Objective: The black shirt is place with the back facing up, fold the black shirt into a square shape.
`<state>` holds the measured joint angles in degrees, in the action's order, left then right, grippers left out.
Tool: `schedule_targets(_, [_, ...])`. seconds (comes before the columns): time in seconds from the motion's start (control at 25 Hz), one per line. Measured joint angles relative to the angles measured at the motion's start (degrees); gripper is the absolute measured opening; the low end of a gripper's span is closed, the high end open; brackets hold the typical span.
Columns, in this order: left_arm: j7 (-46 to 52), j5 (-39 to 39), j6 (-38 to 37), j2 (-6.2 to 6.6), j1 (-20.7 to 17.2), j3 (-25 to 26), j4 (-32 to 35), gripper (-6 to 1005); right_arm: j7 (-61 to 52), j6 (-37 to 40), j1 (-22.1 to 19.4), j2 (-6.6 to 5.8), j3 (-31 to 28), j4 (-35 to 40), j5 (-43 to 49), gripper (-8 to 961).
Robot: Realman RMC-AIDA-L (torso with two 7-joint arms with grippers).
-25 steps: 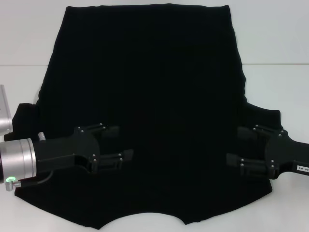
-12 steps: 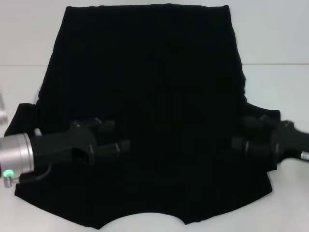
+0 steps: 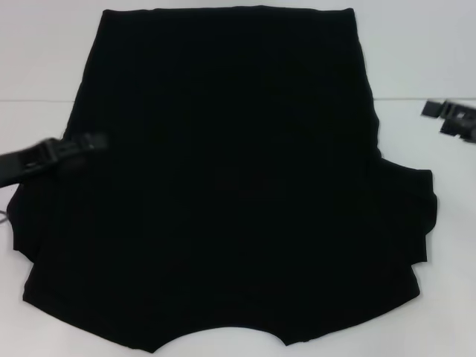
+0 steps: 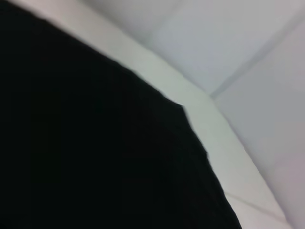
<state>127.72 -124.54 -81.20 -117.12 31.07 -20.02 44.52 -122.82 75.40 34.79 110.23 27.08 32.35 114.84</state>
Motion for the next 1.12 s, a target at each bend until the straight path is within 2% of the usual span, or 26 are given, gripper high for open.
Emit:
schedule_targets(0.08, [8.46,-3.41,-1.46,1.03,-0.06,1.20,1.82,708,-6.15,0.01,0.91,-2.38,1.00,0.18,0.78,882])
schedule_targets(0.12, [10.19,-5.02,-2.46,1.43,0.08,1.77,2.27,705,-9.00,-0.01,1.47,-3.88,1.62,0.27,1.56,881])
schedule_targets(0.24, [12.80,-10.79,-6.60,2.62,0.88,5.11,4.35,695,-13.77,-0.12,3.00,-7.07,2.96,0.39,5.22,879])
schedule_targets(0.36, [13.89,-14.15,-9.24,3.32,0.97,7.31,6.78,684,-15.74,0.84,4.15,-8.66,3.41,0.72,9.30,879])
schedule_targets(0.72, [14.11,-25.14,-5.93,4.15,0.80,8.30,10.61,602,-16.22,2.83,4.42,-8.51,3.42,3.11,10.76,880])
schedule_targets(0.96, [14.04,-28.58,-4.52,4.10,1.38,6.13,10.69,567,-16.25,3.79,4.46,-8.55,3.40,3.13,10.73,880])
schedule_targets(1.12, [14.55,-30.31,-1.68,3.56,1.61,4.00,9.65,557,-16.26,3.86,4.32,-8.58,3.07,3.03,10.58,880])
